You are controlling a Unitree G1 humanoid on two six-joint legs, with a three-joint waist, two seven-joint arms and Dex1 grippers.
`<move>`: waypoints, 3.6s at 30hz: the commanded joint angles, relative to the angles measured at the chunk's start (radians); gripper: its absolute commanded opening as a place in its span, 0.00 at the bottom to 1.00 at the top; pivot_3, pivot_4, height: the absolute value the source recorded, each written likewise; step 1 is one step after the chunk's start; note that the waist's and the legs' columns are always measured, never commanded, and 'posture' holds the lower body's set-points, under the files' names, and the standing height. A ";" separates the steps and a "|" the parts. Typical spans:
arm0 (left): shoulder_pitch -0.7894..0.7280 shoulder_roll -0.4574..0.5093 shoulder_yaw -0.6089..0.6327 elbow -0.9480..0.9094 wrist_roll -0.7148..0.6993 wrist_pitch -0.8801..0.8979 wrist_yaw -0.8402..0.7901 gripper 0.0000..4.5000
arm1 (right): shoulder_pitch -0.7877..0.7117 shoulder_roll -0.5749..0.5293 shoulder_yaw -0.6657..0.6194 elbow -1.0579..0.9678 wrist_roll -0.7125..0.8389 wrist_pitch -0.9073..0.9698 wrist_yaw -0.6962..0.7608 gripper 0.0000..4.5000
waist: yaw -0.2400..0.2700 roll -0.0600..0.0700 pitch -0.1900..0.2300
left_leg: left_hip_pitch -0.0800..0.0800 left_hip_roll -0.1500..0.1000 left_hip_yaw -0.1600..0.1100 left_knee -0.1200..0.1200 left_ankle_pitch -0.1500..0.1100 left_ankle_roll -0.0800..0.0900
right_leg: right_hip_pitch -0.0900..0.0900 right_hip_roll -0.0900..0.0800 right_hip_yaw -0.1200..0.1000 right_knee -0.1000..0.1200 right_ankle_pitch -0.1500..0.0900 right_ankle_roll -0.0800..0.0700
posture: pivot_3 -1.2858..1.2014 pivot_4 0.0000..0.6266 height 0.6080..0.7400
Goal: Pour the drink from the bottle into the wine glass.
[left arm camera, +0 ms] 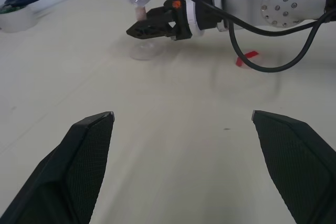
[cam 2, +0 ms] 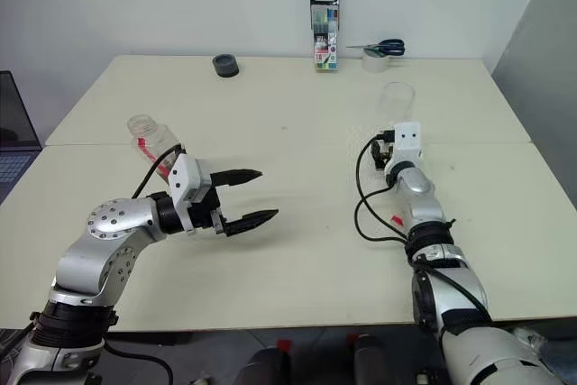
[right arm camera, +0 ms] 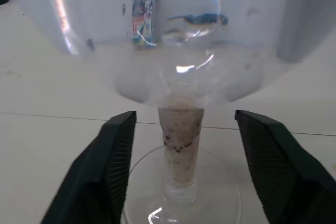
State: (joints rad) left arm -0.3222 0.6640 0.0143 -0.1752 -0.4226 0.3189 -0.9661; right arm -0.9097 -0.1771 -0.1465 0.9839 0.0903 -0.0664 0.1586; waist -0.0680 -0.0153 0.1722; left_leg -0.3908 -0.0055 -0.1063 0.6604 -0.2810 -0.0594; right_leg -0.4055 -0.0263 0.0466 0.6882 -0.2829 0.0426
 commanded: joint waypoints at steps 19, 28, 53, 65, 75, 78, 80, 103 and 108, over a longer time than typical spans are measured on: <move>0.103 0.018 0.194 -0.075 -0.004 0.077 0.212 1.00 | 0.129 0.211 0.277 -0.377 -0.043 0.071 0.275 0.02 | -0.016 0.001 0.001 | 0.000 0.001 -0.002 0.000 0.000 0.000 | -0.002 0.000 -0.001 0.002 0.000 0.000 | 0.52 0.24 1.00; 0.120 0.024 0.233 -0.134 -0.024 0.127 0.245 1.00 | 0.104 0.233 0.315 -0.255 -0.078 0.060 0.306 0.02 | -0.005 0.001 0.001 | 0.000 -0.001 -0.002 0.000 0.000 0.000 | -0.001 -0.001 -0.001 0.001 0.000 0.000 | 0.52 0.24 1.00; 0.038 0.001 0.214 -0.226 -0.102 0.210 0.287 1.00 | 0.196 0.194 0.313 -0.440 -0.066 0.126 0.346 0.99 | -0.006 0.001 0.001 | 0.000 0.000 -0.002 0.000 0.000 0.000 | -0.001 -0.001 -0.001 0.001 0.000 0.000 | 0.52 0.24 1.00; 0.040 -0.023 0.208 -0.223 -0.095 0.203 0.306 1.00 | 0.365 0.086 0.357 -0.759 -0.077 0.269 0.364 0.99 | -0.005 0.001 0.001 | 0.000 0.000 -0.002 0.000 0.000 0.000 | -0.001 -0.001 -0.001 0.001 0.000 0.000 | 0.52 0.24 1.00; 0.223 -0.084 0.204 -0.128 0.057 0.044 0.372 1.00 | 0.593 -0.169 0.372 -1.225 0.065 0.356 0.610 0.99 | 0.010 0.001 0.001 | -0.001 0.000 -0.002 0.000 0.000 0.000 | 0.000 -0.001 -0.001 -0.004 0.000 0.000 | 0.52 0.24 1.00; 0.284 -0.118 0.215 -0.096 0.104 -0.014 0.421 1.00 | 0.620 -0.211 0.355 -1.320 0.120 0.397 0.636 0.99 | 0.012 0.001 0.001 | -0.001 0.000 -0.002 0.000 0.000 0.000 | 0.001 -0.001 -0.002 -0.005 0.000 0.000 | 0.52 0.24 1.00; 0.310 -0.147 0.228 -0.068 0.139 -0.046 0.473 1.00 | 0.631 -0.225 0.346 -1.372 0.160 0.412 0.650 0.99 | 0.015 0.001 0.001 | -0.001 0.000 -0.002 0.000 0.000 0.000 | 0.001 -0.001 -0.002 -0.005 0.000 0.000 | 0.52 0.24 1.00; 0.122 -0.125 0.309 0.247 0.168 -0.103 0.559 1.00 | 0.578 -0.234 0.358 -1.503 0.283 0.521 0.621 0.99 | 0.034 0.000 0.000 | -0.001 0.000 -0.003 0.000 0.000 0.000 | 0.002 -0.002 -0.004 -0.006 0.000 0.000 | 0.52 0.24 1.00; 0.061 -0.113 0.295 0.312 0.180 -0.122 0.545 1.00 | 0.568 -0.227 0.336 -1.535 0.364 0.573 0.626 0.99 | 0.034 0.000 0.000 | -0.001 0.000 -0.003 0.000 0.000 0.000 | 0.002 -0.002 -0.004 -0.006 0.000 0.000 | 0.52 0.24 1.00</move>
State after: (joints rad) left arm -0.2399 0.5285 0.3088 0.1374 -0.2508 0.2251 -0.4104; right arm -0.3281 -0.4097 0.2151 -0.5043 0.4141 0.4945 0.7841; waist -0.0337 -0.0158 0.1721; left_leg -0.3923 -0.0057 -0.1094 0.6608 -0.2811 -0.0594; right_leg -0.4039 -0.0281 0.0426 0.6821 -0.2830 0.0428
